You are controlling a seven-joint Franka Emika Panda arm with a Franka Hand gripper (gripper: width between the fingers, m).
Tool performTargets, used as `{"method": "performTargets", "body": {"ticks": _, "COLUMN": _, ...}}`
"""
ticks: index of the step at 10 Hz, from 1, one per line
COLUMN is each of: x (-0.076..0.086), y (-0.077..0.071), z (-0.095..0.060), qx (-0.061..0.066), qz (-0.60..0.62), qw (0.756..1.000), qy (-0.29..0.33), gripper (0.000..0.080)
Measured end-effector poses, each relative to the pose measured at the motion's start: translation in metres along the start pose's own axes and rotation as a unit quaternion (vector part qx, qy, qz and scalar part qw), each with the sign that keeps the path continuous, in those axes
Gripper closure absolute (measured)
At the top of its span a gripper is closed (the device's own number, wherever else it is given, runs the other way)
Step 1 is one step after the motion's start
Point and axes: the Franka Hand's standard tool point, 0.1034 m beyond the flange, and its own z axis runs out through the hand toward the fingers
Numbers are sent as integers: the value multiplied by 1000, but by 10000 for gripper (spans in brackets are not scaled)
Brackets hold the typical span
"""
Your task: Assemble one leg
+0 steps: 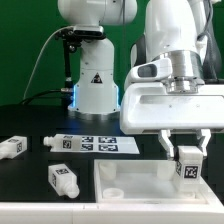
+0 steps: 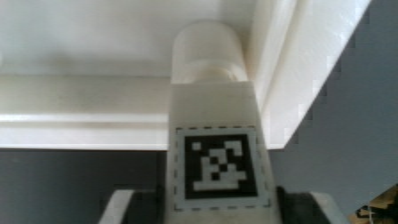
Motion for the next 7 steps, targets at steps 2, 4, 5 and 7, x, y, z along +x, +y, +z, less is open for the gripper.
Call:
{"method": "performTargets", "body": {"ticks": 2, "x": -2, "y": -3, "z": 2, "qx": 0, "qz": 1, "qw": 1000, "qy": 5, "gripper": 512}}
{"method": "performTargets", "body": {"ticks": 4, "x": -2, "y": -1, "z": 2, "qx": -2, "qz": -5, "qw": 1000, "qy": 3, "gripper": 512}}
{"method": "performTargets", "body": {"ticks": 5, "x": -2, "y": -1, "z": 2, "qx": -2, "qz": -6, "qw": 1000, "qy": 2, "gripper": 512}}
{"method": "performTargets", "body": {"ticks": 7, "x": -4, "y": -1, "z": 3, "qx": -1, "qz": -7, "qw": 1000, "qy": -5, "gripper": 255}}
